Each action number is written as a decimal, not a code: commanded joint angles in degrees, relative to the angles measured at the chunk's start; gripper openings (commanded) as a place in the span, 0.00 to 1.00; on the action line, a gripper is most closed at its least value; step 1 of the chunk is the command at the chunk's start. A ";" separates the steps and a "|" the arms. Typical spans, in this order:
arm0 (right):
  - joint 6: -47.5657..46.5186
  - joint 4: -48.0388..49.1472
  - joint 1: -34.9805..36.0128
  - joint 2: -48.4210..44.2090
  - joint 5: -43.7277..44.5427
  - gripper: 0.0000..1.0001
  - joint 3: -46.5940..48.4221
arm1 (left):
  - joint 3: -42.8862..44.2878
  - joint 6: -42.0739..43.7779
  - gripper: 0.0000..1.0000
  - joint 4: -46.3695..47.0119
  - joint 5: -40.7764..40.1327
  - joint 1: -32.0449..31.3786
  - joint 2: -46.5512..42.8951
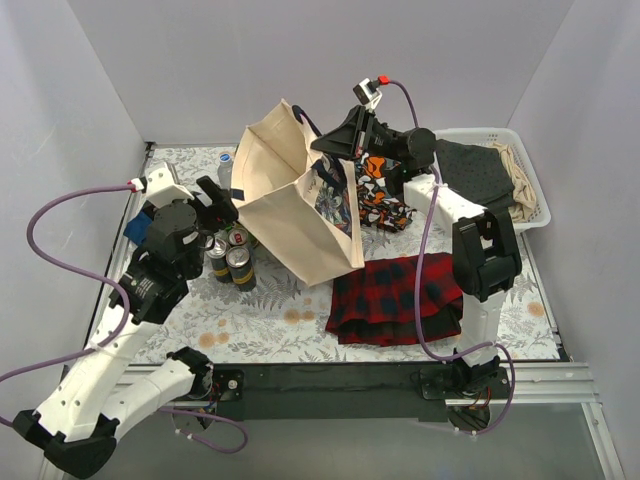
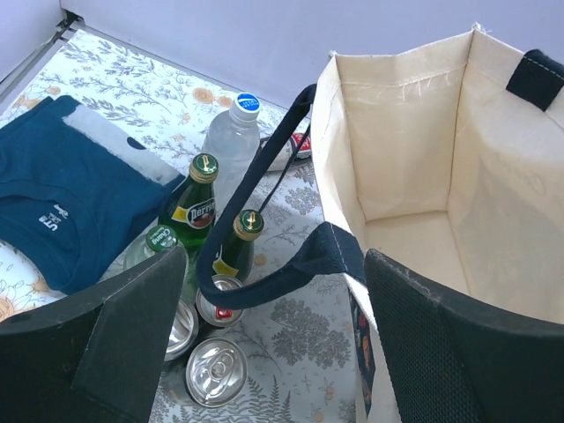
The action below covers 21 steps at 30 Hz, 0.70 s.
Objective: Take the beverage out of the canvas bag
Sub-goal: Pick up the canvas bag from the center of the board.
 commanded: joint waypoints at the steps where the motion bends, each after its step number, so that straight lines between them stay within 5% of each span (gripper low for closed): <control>1: 1.21 14.41 0.19 -0.67 2.58 0.01 3.97 | 1.15 0.30 0.81 0.06 -1.18 -0.09 0.30; 21: 2.71 14.24 -0.78 1.89 4.69 0.01 17.95 | 0.45 0.13 0.81 0.41 -1.44 -0.18 0.83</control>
